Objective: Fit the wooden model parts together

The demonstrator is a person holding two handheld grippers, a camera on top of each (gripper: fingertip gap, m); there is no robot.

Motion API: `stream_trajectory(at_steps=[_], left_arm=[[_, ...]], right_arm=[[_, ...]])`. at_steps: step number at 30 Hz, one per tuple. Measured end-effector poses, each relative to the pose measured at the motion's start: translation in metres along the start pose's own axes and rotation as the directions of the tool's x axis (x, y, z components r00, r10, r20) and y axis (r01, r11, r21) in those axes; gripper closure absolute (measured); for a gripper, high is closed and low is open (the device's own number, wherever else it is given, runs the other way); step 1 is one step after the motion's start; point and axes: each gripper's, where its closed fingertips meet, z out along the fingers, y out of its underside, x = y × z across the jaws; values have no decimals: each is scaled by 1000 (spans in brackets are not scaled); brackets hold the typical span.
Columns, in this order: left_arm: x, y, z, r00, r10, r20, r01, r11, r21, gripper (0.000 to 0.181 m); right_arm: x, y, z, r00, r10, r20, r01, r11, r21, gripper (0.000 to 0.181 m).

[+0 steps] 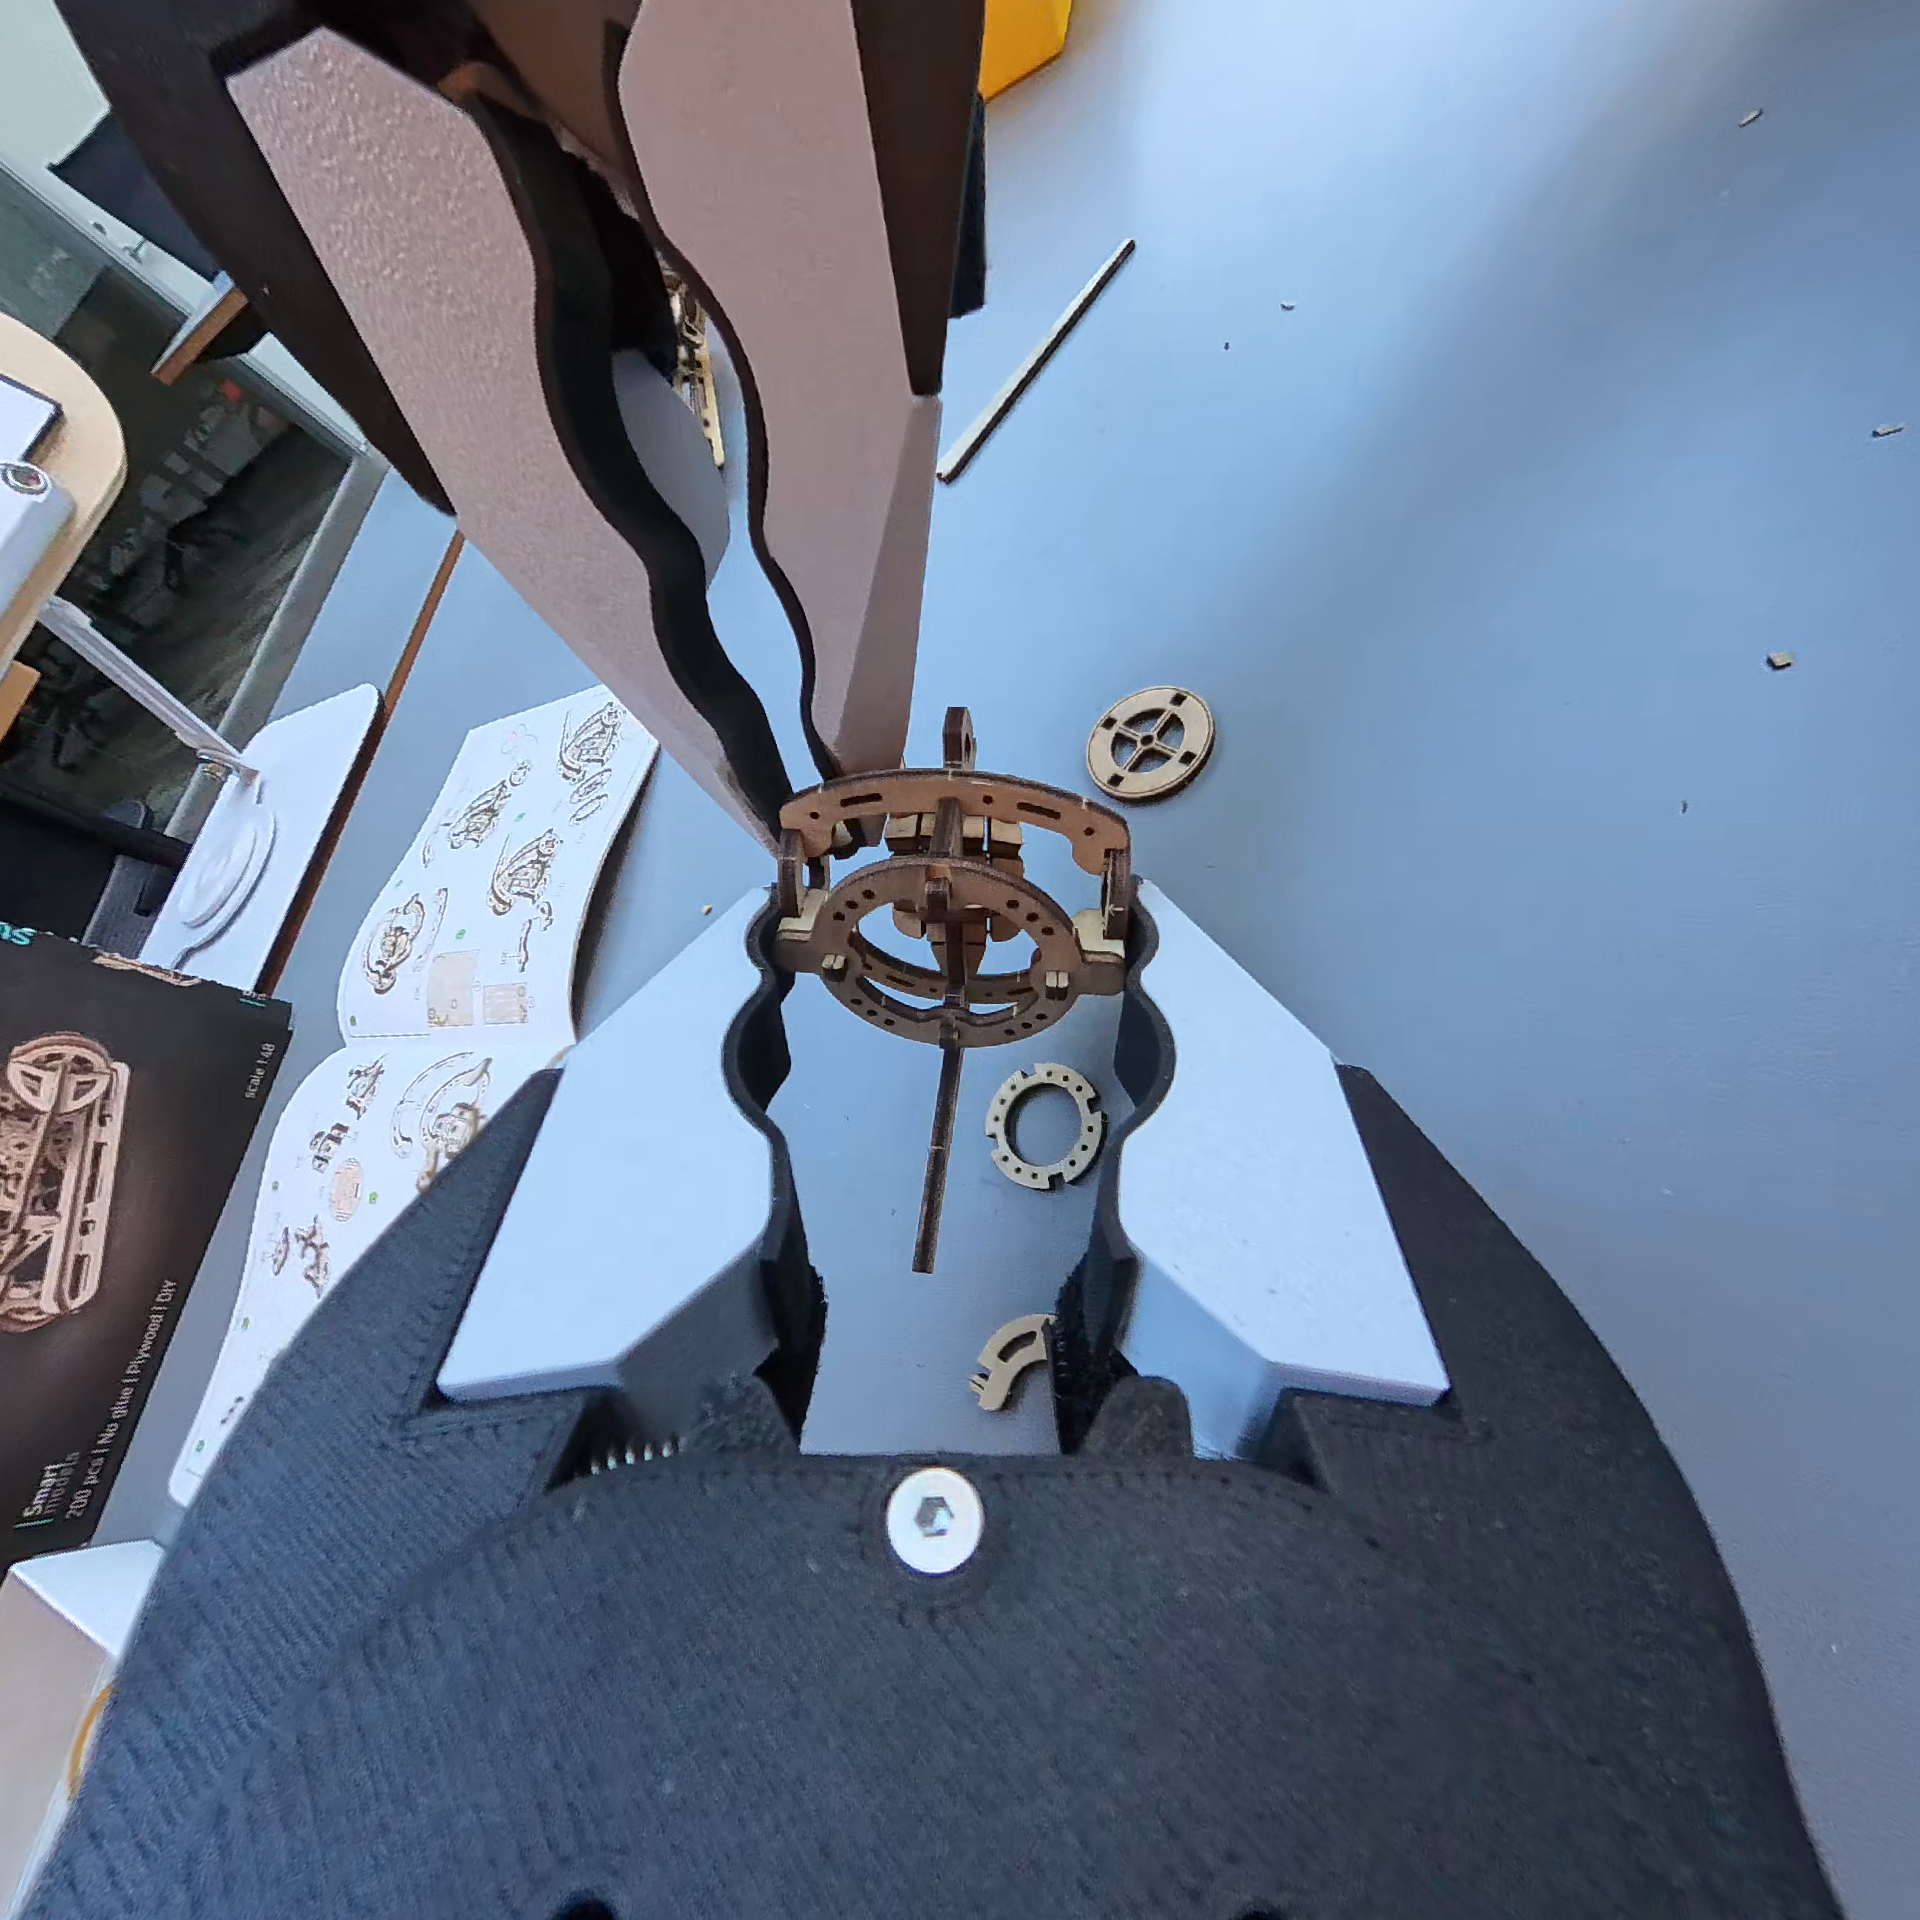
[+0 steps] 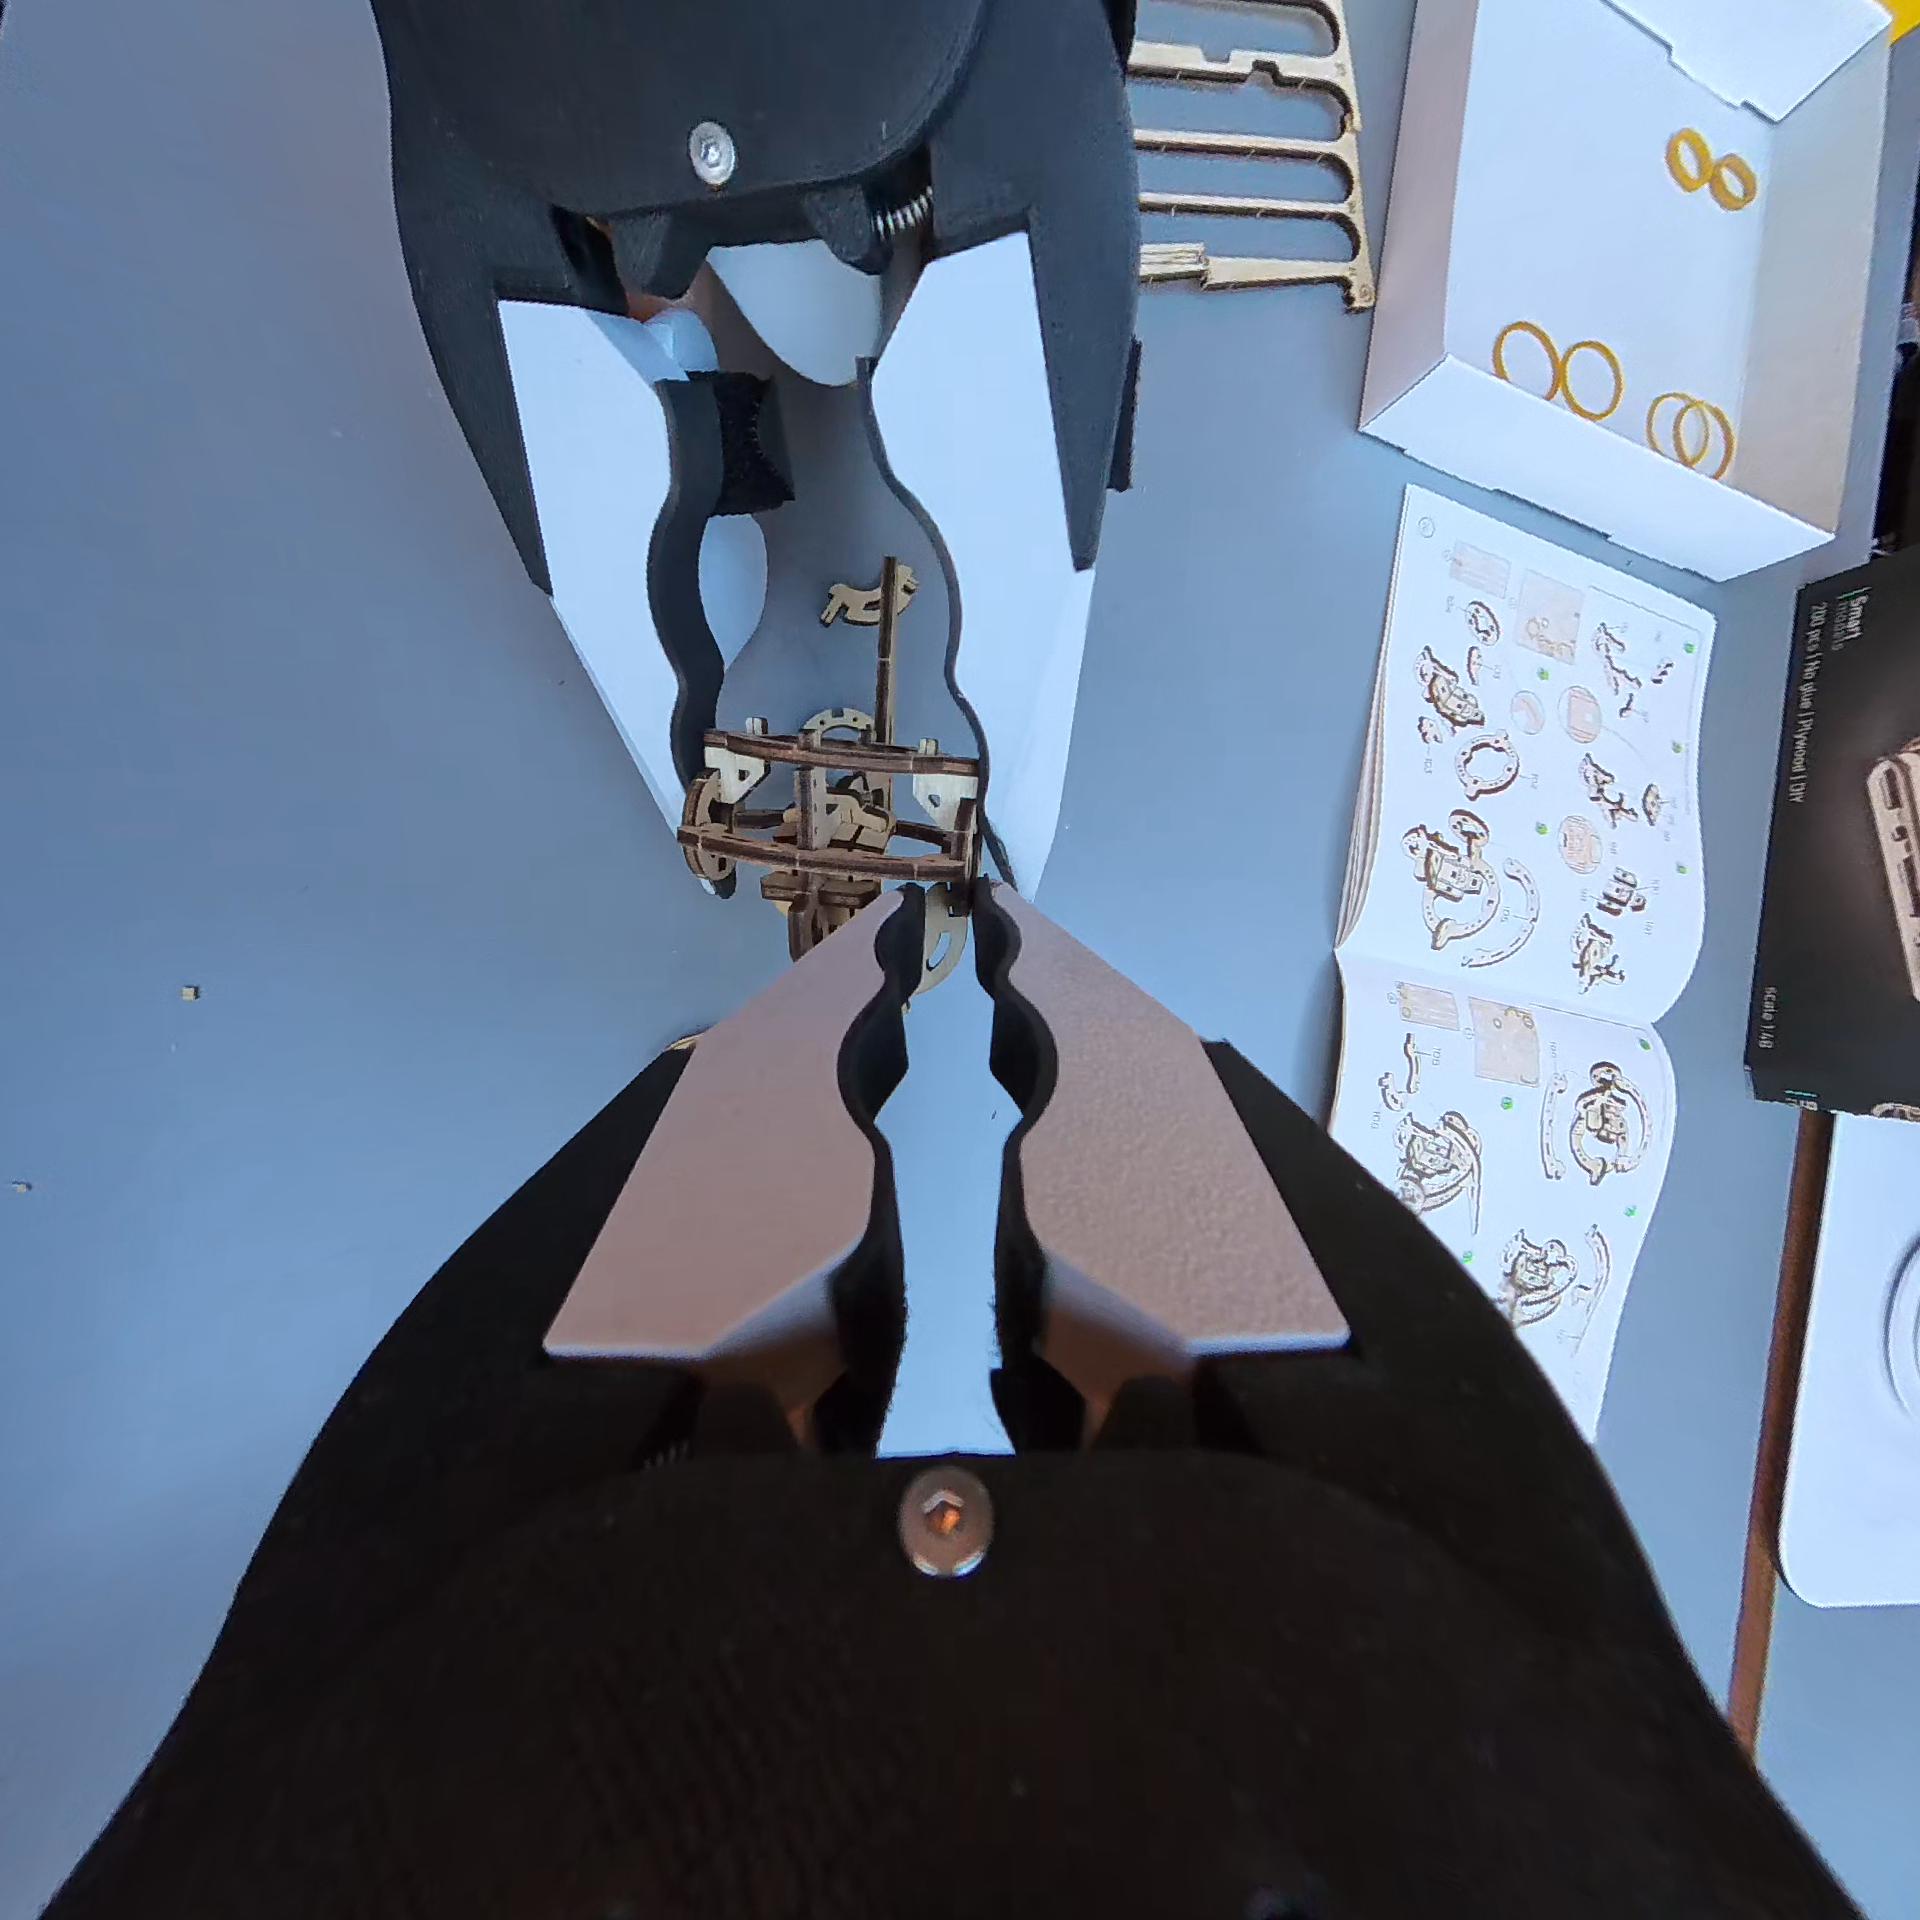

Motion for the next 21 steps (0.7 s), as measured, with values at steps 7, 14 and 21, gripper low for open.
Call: stream_trajectory(at_steps=[7,14,21], left_arm=[[-1,-1,-1,1000,10,5,-10,1000,9,120],[1,-3,0,1000,19,2,-19,1000,9,120],[-15,-14,-8,996,21,88,-26,998,57,120]], right_arm=[[1,-2,-2,999,18,-45,-17,1000,6,174],[-1,-1,-3,998,14,-64,-15,1000,-13,175],[15,-8,-23,984,115,-139,-98,988,121,162]])
